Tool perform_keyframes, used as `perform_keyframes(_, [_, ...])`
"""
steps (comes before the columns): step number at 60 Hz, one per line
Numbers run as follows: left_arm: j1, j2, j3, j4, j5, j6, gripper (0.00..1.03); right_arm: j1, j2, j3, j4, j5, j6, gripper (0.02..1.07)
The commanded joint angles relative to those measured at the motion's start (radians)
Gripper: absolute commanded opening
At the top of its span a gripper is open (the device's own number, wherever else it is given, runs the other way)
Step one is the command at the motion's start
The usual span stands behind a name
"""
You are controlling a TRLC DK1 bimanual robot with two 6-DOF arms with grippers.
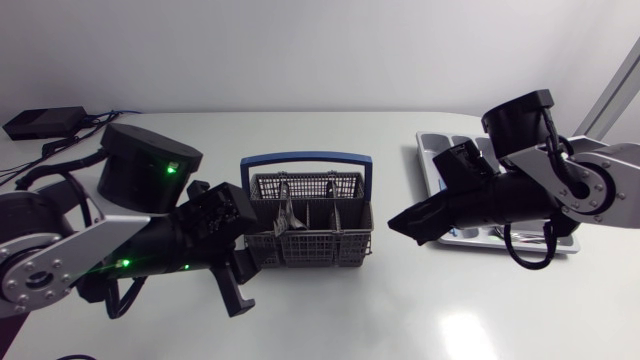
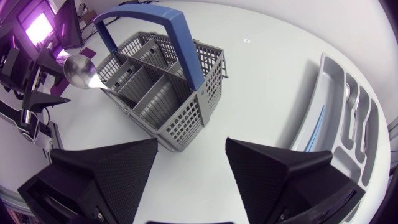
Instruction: Unload the cutlery basket into the drawer organizer.
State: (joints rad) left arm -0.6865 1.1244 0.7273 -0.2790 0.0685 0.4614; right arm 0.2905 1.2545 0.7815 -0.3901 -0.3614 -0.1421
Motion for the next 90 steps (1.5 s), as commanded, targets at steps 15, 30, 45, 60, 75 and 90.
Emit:
perform_keyframes(15, [0.001, 0.1, 0.081, 0.067, -0.013, -0.093, 0.33, -0.005, -0.021, -0.039, -0.004, 0.004, -0.011, 0.83])
perform_keyframes(30, [0.002, 0.129, 0.089, 0.081, -0.013, -0.121, 0.06, -0.005, -0.029, -0.045, -0.001, 0.004, -0.01, 0.83])
perform_keyframes(45, [0.047, 0.08, 0.086, 0.073, -0.004, -0.132, 0.04, -0.002, -0.03, -0.053, 0.002, 0.004, -0.01, 0.83])
perform_keyframes(60, [0.097, 0.02, 0.107, 0.046, 0.053, -0.147, 0.04, 0.001, -0.032, -0.05, 0.0, 0.004, -0.008, 0.84])
perform_keyframes(75, [0.223, -0.002, 0.207, -0.069, 0.28, -0.211, 0.04, 0.007, -0.04, -0.045, -0.01, 0.004, -0.008, 0.84])
perform_keyframes(90, [0.384, -0.02, 0.365, -0.233, 0.487, -0.236, 0.04, 0.01, -0.07, -0.028, -0.046, -0.001, -0.013, 0.86])
